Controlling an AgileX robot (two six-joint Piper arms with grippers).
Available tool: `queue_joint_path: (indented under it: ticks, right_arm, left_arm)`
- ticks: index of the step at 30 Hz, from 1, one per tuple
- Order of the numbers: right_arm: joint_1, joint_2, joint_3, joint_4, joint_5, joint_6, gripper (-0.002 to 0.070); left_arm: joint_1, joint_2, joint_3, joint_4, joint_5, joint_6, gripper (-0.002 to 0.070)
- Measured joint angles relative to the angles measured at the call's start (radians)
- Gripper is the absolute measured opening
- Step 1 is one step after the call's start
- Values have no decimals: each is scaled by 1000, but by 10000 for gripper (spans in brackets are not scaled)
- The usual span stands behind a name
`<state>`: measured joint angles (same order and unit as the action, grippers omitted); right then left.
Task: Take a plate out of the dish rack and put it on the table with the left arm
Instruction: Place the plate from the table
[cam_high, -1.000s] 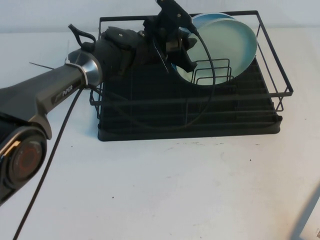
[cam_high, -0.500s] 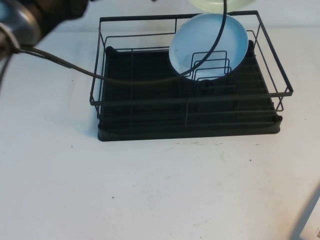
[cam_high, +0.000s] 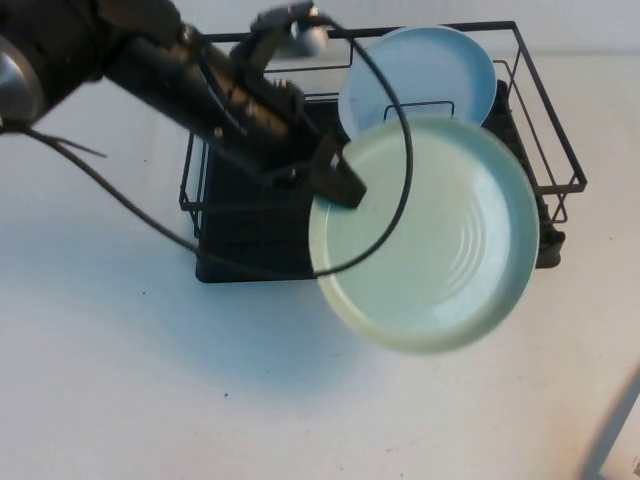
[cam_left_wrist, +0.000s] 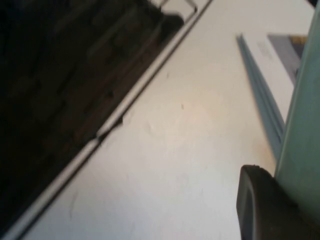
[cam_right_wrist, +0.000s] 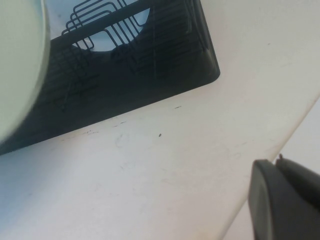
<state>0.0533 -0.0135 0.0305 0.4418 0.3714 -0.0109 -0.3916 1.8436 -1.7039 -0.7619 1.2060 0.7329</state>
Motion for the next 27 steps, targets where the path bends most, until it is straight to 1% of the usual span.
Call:
queue_joint_path:
  ticks: [3, 7, 10, 15, 24, 27]
  right_arm:
    - [0, 0, 0, 0, 0, 0, -18]
    - [0, 0, 0, 0, 0, 0, -18]
    - [0, 0, 0, 1, 0, 0, -18]
    - [0, 0, 0, 1, 0, 0, -18]
    - [0, 0, 0, 1, 0, 0, -18]
    - [0, 0, 0, 1, 0, 0, -18]
  left_arm:
    - [0, -11, 153, 0, 0, 23, 58]
    - [0, -42, 350, -4, 0, 107, 58]
    - [-2, -49, 445, -23, -11, 163, 58]
    - [-2, -49, 480, -17, -98, 195, 58]
    - [7, -49, 480, 2, -287, 195, 58]
    - [7, -37, 480, 2, -320, 195, 58]
